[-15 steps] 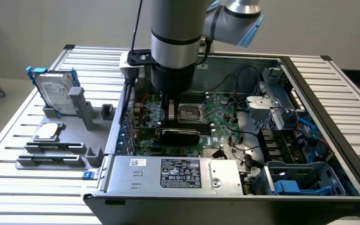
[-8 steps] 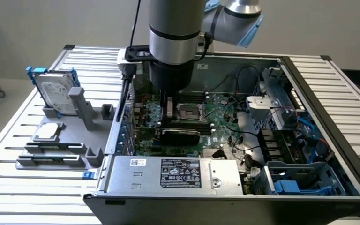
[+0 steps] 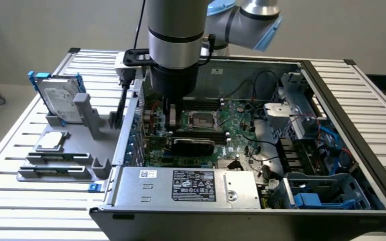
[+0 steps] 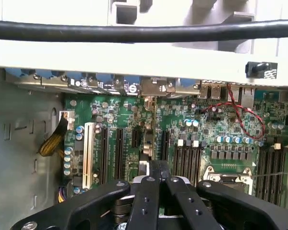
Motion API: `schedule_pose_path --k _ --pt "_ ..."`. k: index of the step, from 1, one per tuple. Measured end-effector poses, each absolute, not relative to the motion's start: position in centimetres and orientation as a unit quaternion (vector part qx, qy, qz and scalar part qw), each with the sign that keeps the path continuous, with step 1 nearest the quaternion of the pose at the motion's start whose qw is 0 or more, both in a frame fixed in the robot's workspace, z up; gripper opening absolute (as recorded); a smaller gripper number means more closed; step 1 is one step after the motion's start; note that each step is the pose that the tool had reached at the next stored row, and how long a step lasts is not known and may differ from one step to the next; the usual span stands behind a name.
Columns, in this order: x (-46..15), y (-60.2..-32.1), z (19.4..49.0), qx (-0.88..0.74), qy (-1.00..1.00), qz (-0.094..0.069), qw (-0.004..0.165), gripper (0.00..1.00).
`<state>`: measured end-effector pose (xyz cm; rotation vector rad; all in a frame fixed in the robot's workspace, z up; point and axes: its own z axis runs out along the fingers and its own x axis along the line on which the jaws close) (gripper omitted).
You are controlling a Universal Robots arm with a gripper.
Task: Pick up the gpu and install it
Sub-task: 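Press down on the gpu until it lock into place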
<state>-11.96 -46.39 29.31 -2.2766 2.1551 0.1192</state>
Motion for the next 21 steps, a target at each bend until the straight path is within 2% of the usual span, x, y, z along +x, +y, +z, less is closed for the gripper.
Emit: schedule_pose_path --k 6,16,21 --pt "-13.0 -46.5 29.3 -0.726 0.687 0.034 -0.002 0.11" --pt "-15.0 -46.7 29.3 -0.726 0.687 0.016 -0.021 0.11" --pt "-15.4 -46.7 29.4 -0.726 0.687 0.013 -0.026 0.11"
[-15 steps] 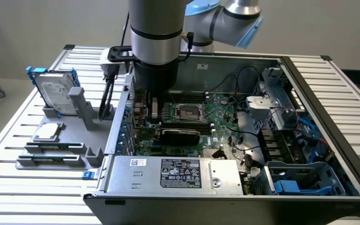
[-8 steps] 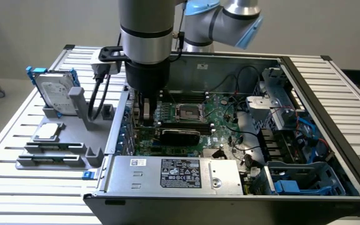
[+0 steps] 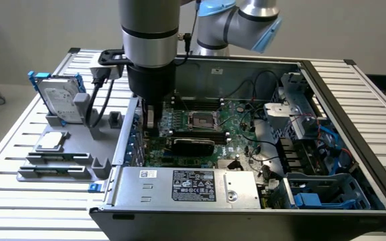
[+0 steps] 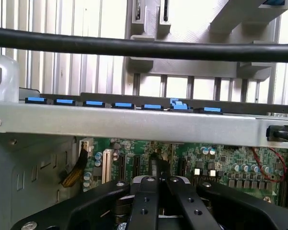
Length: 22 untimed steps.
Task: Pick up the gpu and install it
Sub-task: 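Press down on the gpu until it lock into place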
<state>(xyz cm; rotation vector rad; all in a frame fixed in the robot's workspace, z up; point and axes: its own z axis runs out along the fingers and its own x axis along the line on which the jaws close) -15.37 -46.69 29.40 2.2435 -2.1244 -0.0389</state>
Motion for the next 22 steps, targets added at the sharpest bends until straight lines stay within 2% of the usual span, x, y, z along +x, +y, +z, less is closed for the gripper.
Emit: schedule_pose_path --k 13,22 --pt "-15.5 -46.8 30.8 0.726 -0.687 -0.020 0.035 0.11" --pt "-16.0 -46.8 30.9 0.725 -0.687 -0.006 0.049 0.11"
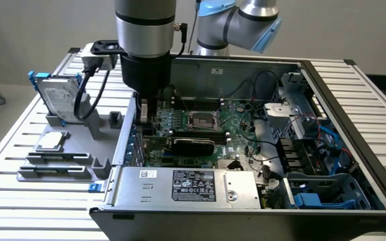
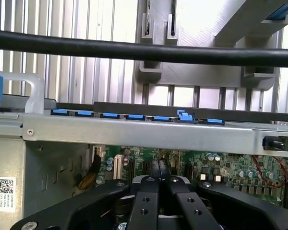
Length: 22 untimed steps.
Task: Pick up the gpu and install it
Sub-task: 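Press down on the gpu until it lock into place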
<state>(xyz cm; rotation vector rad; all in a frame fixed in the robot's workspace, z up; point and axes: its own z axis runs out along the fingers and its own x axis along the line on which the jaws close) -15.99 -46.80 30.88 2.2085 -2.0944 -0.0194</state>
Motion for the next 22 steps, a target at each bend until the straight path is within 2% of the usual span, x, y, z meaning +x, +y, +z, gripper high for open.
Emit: schedule_pose_path --k 22 --pt "-16.77 -46.13 30.67 0.725 -0.687 -0.005 0.048 0.11"
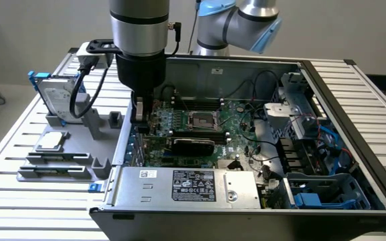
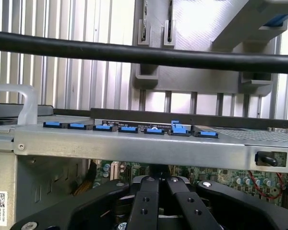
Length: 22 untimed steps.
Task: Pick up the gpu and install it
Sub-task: 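Press down on the gpu until it lock into place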
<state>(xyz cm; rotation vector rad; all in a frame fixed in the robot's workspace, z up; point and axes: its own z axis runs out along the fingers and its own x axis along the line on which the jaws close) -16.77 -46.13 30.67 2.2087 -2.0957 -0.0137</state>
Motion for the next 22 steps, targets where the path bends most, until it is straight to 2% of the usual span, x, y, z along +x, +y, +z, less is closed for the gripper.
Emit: schedule_pose_path --k 22 --pt "-16.77 -46.20 30.35 0.724 -0.688 -0.001 0.052 0.11"
